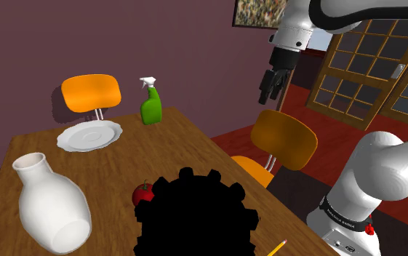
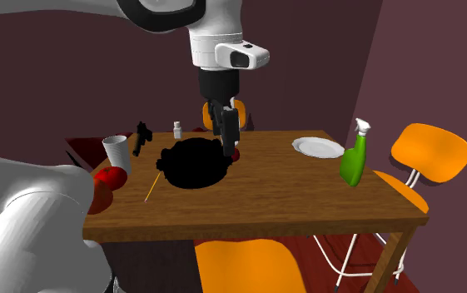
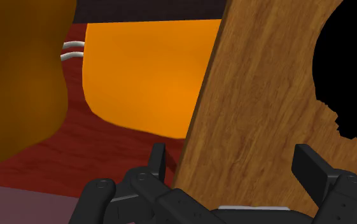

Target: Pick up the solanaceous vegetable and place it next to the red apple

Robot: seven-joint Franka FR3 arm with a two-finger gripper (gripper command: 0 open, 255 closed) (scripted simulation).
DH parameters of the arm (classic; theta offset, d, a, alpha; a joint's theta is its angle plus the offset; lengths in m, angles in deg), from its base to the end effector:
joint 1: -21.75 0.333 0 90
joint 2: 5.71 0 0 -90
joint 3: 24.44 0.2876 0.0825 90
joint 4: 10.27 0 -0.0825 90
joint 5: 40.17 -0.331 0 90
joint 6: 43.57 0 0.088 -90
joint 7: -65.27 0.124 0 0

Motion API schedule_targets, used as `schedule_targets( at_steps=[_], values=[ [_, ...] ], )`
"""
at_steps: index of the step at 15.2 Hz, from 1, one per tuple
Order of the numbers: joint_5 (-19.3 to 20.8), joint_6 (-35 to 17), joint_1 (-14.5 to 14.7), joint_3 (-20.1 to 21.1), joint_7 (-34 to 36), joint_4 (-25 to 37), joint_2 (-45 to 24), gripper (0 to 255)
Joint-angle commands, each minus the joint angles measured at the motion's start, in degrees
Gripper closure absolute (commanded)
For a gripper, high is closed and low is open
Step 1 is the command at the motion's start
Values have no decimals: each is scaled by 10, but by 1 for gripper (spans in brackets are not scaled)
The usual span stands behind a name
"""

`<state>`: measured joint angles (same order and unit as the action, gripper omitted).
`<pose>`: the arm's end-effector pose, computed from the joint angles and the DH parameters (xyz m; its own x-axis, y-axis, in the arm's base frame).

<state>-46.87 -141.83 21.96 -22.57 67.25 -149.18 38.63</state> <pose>0.2899 0.0253 0.5345 0.9979 -0.0228 0.0602 -0.0169 -0.9953 -0.0958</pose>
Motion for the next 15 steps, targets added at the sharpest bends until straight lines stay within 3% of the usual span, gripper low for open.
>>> schedule_targets(
  at_steps=[1,8,15],
  values=[
    [0,0,0,0,0,0,0,0],
    [-41,-52,25,79,86,34,-102,0],
    [-55,-97,40,152,173,101,-230,0]
  ],
)
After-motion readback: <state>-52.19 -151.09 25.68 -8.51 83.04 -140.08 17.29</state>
